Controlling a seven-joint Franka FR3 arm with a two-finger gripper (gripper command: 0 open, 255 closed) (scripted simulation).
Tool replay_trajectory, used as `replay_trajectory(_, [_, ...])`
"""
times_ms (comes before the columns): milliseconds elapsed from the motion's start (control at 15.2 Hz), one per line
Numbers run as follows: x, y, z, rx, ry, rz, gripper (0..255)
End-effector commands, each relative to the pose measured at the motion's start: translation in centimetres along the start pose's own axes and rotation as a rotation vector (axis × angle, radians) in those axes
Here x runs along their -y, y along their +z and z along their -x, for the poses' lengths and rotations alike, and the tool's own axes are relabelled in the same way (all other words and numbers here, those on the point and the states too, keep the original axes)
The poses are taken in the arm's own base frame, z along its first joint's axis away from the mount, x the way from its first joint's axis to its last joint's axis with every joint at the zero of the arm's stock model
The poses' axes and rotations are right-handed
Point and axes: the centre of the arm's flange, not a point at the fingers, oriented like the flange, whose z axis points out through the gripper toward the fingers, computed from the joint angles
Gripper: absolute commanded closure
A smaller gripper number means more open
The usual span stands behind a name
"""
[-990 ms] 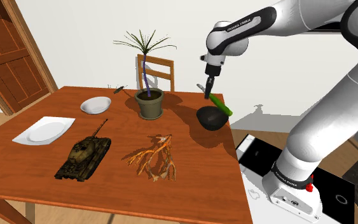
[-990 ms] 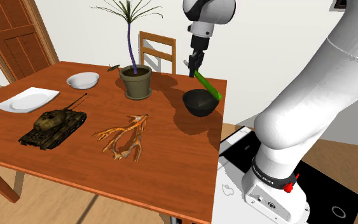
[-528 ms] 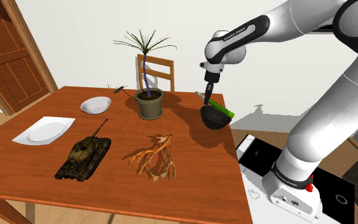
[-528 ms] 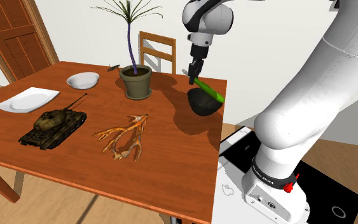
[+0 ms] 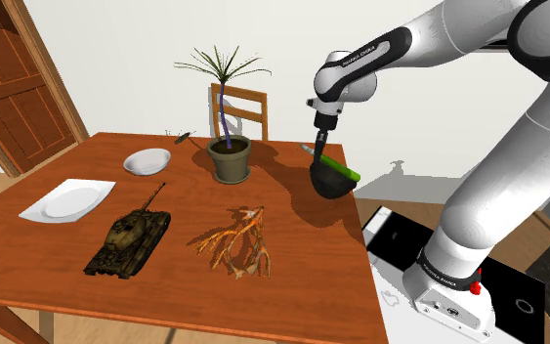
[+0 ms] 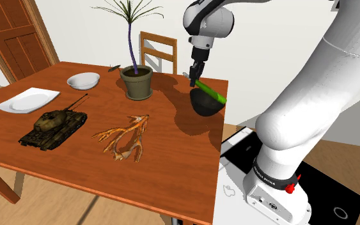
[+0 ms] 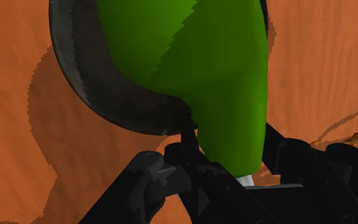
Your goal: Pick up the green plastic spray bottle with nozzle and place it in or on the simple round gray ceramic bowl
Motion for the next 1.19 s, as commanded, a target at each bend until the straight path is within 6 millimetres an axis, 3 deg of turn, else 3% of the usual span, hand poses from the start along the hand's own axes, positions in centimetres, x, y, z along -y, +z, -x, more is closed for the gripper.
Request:
replay_trajectory(0, [0.0,0.0,0.0,0.000,0.000,0.000,0])
replay_trajectory(330, [0.0,0.0,0.0,0.000,0.000,0.000,0])
replay_trajectory(594, [0.0,-5.0,0.0,0.000,0.000,0.000,0])
replay_trajectory(1122, [0.0,-5.0,0.0,0.000,0.000,0.000,0])
